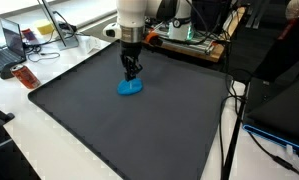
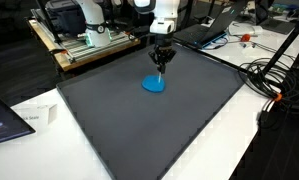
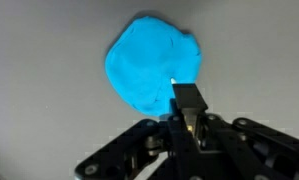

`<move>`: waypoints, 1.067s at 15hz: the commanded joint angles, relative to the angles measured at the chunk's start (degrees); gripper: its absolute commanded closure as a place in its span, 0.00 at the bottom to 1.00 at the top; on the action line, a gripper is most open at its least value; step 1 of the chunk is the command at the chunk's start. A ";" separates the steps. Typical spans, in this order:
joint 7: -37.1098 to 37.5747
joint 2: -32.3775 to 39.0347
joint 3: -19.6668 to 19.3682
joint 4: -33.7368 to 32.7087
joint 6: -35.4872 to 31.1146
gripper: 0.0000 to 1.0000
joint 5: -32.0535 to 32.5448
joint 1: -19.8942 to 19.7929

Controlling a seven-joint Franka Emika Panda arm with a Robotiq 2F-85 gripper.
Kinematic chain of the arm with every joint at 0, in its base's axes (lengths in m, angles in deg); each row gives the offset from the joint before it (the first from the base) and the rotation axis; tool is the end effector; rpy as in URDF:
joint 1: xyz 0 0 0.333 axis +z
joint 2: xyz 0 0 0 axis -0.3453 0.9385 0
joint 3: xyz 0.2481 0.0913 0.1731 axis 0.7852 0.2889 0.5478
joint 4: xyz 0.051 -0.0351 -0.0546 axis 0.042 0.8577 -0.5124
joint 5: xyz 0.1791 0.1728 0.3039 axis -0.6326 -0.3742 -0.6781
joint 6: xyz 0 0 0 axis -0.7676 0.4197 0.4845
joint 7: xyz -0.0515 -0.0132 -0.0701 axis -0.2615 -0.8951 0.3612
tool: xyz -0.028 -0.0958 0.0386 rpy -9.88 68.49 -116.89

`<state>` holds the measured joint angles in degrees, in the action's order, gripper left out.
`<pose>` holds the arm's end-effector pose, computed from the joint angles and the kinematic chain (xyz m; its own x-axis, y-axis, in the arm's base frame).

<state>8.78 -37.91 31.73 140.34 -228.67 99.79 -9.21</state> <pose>0.5568 0.0558 0.2340 0.9363 -0.3029 0.1779 -0.3205 -0.9439 0.0794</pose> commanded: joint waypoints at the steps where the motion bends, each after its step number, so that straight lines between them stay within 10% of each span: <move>1: -0.51 -0.68 -0.14 -0.78 3.55 0.97 -0.42 0.47; 16: 1.07 -8.30 2.51 -3.99 11.66 0.97 1.97 -0.19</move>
<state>8.51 -45.72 32.92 137.77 -219.41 100.14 -9.23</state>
